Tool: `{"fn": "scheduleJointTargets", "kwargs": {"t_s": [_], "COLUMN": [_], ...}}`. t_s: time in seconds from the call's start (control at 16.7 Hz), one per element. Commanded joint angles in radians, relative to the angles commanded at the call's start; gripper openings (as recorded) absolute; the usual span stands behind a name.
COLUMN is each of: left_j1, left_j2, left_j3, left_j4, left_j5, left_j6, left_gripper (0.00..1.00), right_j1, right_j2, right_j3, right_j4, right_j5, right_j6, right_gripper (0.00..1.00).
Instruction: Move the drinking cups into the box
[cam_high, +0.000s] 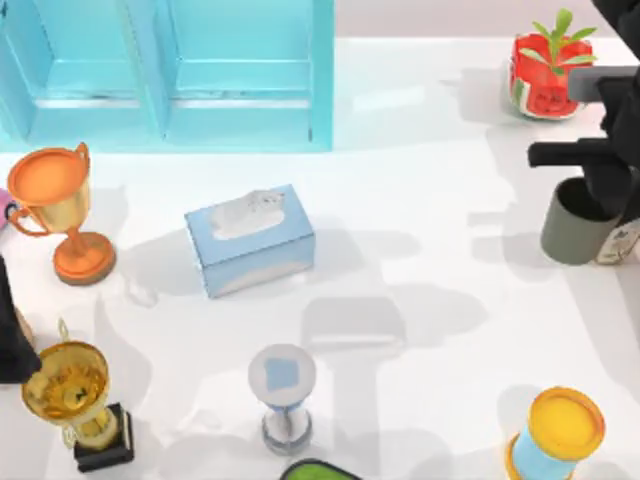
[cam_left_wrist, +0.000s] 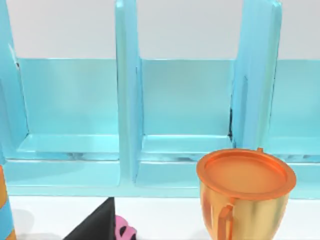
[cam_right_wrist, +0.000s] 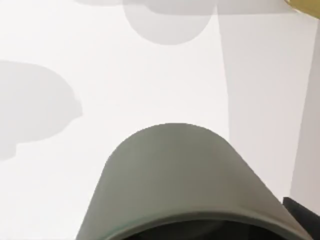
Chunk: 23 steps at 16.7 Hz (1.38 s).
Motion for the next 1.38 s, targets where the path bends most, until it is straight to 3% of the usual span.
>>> {"fn": "scheduleJointTargets", "kwargs": {"t_s": [0.24, 0.42, 0.96, 1.14, 1.38], "left_j1": [0.0, 0.0, 0.0, 0.0, 0.0], "left_j2": [0.0, 0.0, 0.0, 0.0, 0.0], "left_j3": [0.0, 0.0, 0.0, 0.0, 0.0], "left_j4": [0.0, 0.0, 0.0, 0.0, 0.0], "left_j5": [0.0, 0.0, 0.0, 0.0, 0.0], "left_j6": [0.0, 0.0, 0.0, 0.0, 0.0], "left_gripper": [1.0, 1.0, 1.0, 1.0, 1.0], "right_j1": [-0.004, -0.074, -0.62, -0.724, -0.758], "right_j2": [-0.005, -0.046, -0.095, -0.083, -0.075], "right_j3": [-0.004, -0.013, 0.014, 0.047, 0.067], "right_j4": [-0.001, -0.025, -0.07, -0.06, -0.053], "right_j5": [0.0, -0.011, -0.001, 0.008, 0.008], "right_j6": [-0.012, -0.109, -0.655, -0.736, -0.76], "right_gripper": [0.0, 0.0, 0.0, 0.0, 0.0]}}
